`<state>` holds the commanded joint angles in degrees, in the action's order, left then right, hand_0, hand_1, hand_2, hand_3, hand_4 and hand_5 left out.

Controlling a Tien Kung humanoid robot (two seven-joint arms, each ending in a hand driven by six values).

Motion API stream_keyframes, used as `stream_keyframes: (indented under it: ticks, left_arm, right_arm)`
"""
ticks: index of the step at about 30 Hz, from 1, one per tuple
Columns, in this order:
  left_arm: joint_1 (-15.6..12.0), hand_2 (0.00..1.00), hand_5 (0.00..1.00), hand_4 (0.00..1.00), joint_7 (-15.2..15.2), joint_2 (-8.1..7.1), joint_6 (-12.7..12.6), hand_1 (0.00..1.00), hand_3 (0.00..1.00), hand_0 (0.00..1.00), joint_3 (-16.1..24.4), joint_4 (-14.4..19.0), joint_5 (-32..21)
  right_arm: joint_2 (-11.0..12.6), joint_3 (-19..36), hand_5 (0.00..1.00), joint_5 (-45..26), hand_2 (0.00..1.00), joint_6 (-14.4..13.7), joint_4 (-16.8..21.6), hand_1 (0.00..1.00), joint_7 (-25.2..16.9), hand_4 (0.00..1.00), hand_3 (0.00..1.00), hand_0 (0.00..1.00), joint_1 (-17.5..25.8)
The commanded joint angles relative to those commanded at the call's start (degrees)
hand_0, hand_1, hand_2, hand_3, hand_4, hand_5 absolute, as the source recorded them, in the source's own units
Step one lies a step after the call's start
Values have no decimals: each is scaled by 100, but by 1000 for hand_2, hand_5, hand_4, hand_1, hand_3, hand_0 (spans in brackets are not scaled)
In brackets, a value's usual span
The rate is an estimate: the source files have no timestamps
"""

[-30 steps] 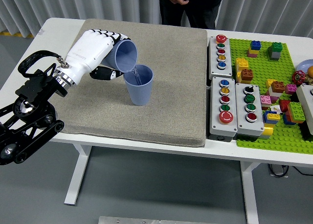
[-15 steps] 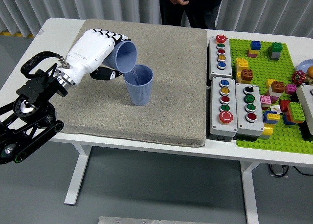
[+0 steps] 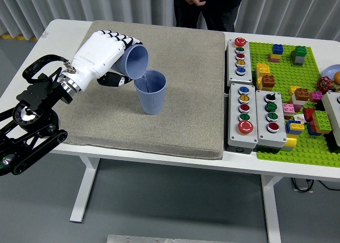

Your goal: Pick cup pour cup place

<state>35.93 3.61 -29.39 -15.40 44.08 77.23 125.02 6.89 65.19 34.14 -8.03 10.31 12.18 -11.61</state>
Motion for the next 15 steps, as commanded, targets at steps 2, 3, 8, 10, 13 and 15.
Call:
stream_keyframes:
  ticks: [2,3,8,10,13,15]
  left_arm:
    - [34,551,113,680,4,-9,-4,526,578,561,-43,-12,0]
    - [57,551,113,680,11,-17,-5,526,578,561,-74,-16,9]
    - [139,551,115,681,23,-68,2,525,577,561,-190,7,5]
    - [218,551,115,681,37,-114,16,525,577,561,-300,33,6]
    - [302,549,121,681,47,-157,21,525,577,561,-412,61,24]
    - [345,549,121,681,59,-177,12,525,577,561,-451,72,53]
  right_arm:
    - [-1,-1,300,-2,736,-1,0,688,0,327,698,722,4]
    - [-2,4,300,4,736,0,0,688,2,327,698,722,8]
    - [-6,2,299,3,736,-3,0,687,2,328,699,722,28]
    - [-7,-1,299,-4,736,-4,0,687,1,328,699,722,35]
    - [-5,6,300,13,735,0,0,687,4,328,698,722,44]
    - [-3,5,300,16,735,1,0,687,4,328,698,722,45]
